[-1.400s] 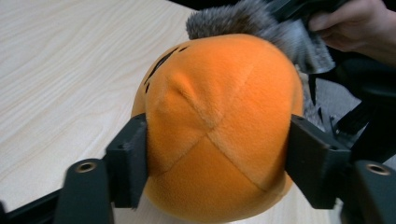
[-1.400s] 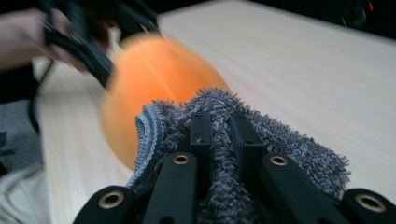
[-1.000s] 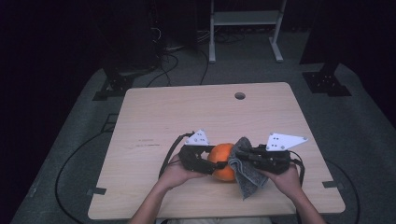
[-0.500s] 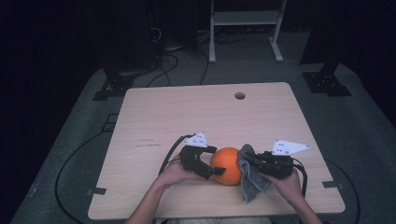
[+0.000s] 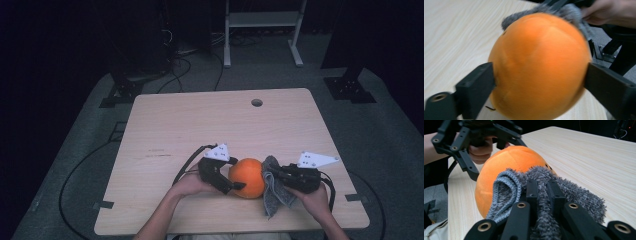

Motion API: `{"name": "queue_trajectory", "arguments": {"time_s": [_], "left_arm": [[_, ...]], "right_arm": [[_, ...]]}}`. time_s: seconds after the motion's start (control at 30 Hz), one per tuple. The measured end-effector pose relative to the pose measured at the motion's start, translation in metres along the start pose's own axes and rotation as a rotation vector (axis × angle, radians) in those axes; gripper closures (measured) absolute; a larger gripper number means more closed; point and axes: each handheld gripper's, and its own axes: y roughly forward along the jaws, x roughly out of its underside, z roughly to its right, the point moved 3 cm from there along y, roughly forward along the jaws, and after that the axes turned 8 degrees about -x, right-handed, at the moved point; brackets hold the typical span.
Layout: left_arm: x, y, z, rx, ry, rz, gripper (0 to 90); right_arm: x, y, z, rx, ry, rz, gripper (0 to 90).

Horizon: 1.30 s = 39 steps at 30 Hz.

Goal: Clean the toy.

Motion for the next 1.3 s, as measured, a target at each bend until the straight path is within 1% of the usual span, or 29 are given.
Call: {"name": "queue_trajectory", "arguments": {"time_s": [0.03, 0.07, 0.1, 0.13, 0.17, 0.2, 0.23, 0.33, 0.43, 0.47, 0.53, 0.6, 0.67, 0.7, 0.77, 0.83, 0.9, 0.93, 0.97, 1.0, 1.03, 1.07, 1.1, 1.13, 1.17, 1.2, 1.23, 1.27, 1.3], "left_arm": [[0.001, 0.005, -0.001, 0.019, -0.015, -0.010, 6.2], [0.001, 0.007, -0.001, 0.023, -0.014, -0.010, 6.8], [0.003, 0.009, -0.001, 0.022, -0.016, 0.004, 10.2], [0.004, 0.009, -0.002, 0.009, -0.019, 0.018, 15.8], [0.005, 0.008, -0.003, -0.011, -0.033, 0.036, 22.3], [0.005, 0.008, -0.004, -0.014, -0.048, 0.042, 25.8], [0.006, 0.008, -0.005, -0.011, -0.061, 0.045, 26.8], [0.007, 0.006, -0.004, -0.015, -0.056, 0.038, 27.1], [0.006, 0.004, -0.003, -0.025, -0.071, 0.041, 28.3], [0.005, 0.002, -0.003, -0.026, -0.081, 0.043, 29.6], [0.005, -0.002, -0.004, -0.018, -0.116, 0.047, 31.8], [0.004, -0.005, -0.005, -0.025, -0.135, 0.043, 33.1], [0.001, -0.010, -0.002, -0.049, -0.137, 0.046, 33.9], [0.000, -0.012, 0.000, -0.059, -0.138, 0.050, 34.2], [-0.002, -0.015, 0.004, -0.070, -0.153, 0.052, 34.3], [-0.002, -0.017, 0.008, -0.094, -0.165, 0.046, 34.0], [0.003, -0.016, 0.015, -0.102, -0.137, 0.013, 30.3], [0.006, -0.015, 0.016, -0.086, -0.127, 0.010, 25.7], [0.009, -0.016, 0.017, -0.056, -0.105, 0.002, 21.5], [0.012, -0.017, 0.017, -0.038, -0.068, 0.005, 19.0], [0.014, -0.018, 0.017, -0.025, -0.050, 0.020, 18.5], [0.015, -0.018, 0.015, -0.008, -0.048, 0.029, 15.7], [0.014, -0.018, 0.012, -0.019, -0.047, 0.038, 12.5], [0.013, -0.017, 0.010, -0.041, -0.041, 0.041, 10.8], [0.011, -0.015, 0.006, -0.080, -0.033, 0.038, 8.5], [0.010, -0.013, 0.004, -0.076, -0.034, 0.038, 6.0], [0.010, -0.011, 0.003, -0.076, -0.037, 0.047, 6.0], [0.010, -0.008, 0.002, -0.081, -0.035, 0.041, 10.8], [0.010, -0.006, 0.002, -0.063, -0.040, 0.037, 18.6]], "right_arm": [[0.000, 0.000, 0.000, 0.000, 0.000, 0.000, 80.8], [0.000, 0.001, 0.000, -0.001, -0.004, -0.001, 80.9], [0.000, 0.001, 0.001, -0.002, -0.006, -0.005, 80.8], [0.001, 0.001, 0.001, 0.003, -0.006, -0.013, 80.8], [0.002, -0.001, 0.002, 0.008, -0.011, -0.015, 80.8], [0.004, -0.003, 0.004, 0.010, -0.004, -0.011, 80.8], [0.005, -0.004, 0.005, 0.016, 0.005, -0.016, 80.8], [0.012, -0.006, 0.009, 0.034, 0.012, -0.053, 80.8], [0.016, -0.010, 0.013, 0.058, 0.025, -0.097, 80.7], [0.015, -0.012, 0.013, 0.060, 0.025, -0.093, 80.7], [0.008, -0.017, 0.008, 0.067, 0.003, -0.058, 80.9], [-0.007, -0.021, 0.000, 0.049, -0.028, -0.006, 80.9], [-0.024, -0.020, -0.012, 0.028, -0.072, 0.029, 81.0], [-0.032, -0.018, -0.017, 0.009, -0.090, 0.045, 81.0], [-0.045, -0.010, -0.025, -0.019, -0.121, 0.048, 81.0], [-0.050, 0.002, -0.027, -0.029, -0.142, 0.027, 81.0], [-0.046, 0.012, -0.024, -0.028, -0.143, -0.011, 81.0], [-0.042, 0.017, -0.021, -0.044, -0.132, -0.021, 81.0], [-0.039, 0.018, -0.020, -0.053, -0.126, -0.015, 81.0], [-0.036, 0.019, -0.020, -0.054, -0.124, -0.011, 81.0], [-0.034, 0.018, -0.020, -0.051, -0.125, -0.004, 80.9], [-0.033, 0.016, -0.020, -0.052, -0.123, -0.001, 80.9], [-0.032, 0.016, -0.020, -0.056, -0.123, 0.001, 81.0], [-0.031, 0.015, -0.019, -0.054, -0.122, -0.001, 80.9], [-0.031, 0.014, -0.018, -0.051, -0.119, -0.002, 80.9], [-0.031, 0.013, -0.016, -0.053, -0.115, -0.003, 80.9], [-0.030, 0.013, -0.015, -0.049, -0.114, -0.003, 80.8], [-0.030, 0.012, -0.014, -0.040, -0.113, -0.005, 80.8], [-0.029, 0.011, -0.012, -0.028, -0.117, -0.005, 80.7]]}}
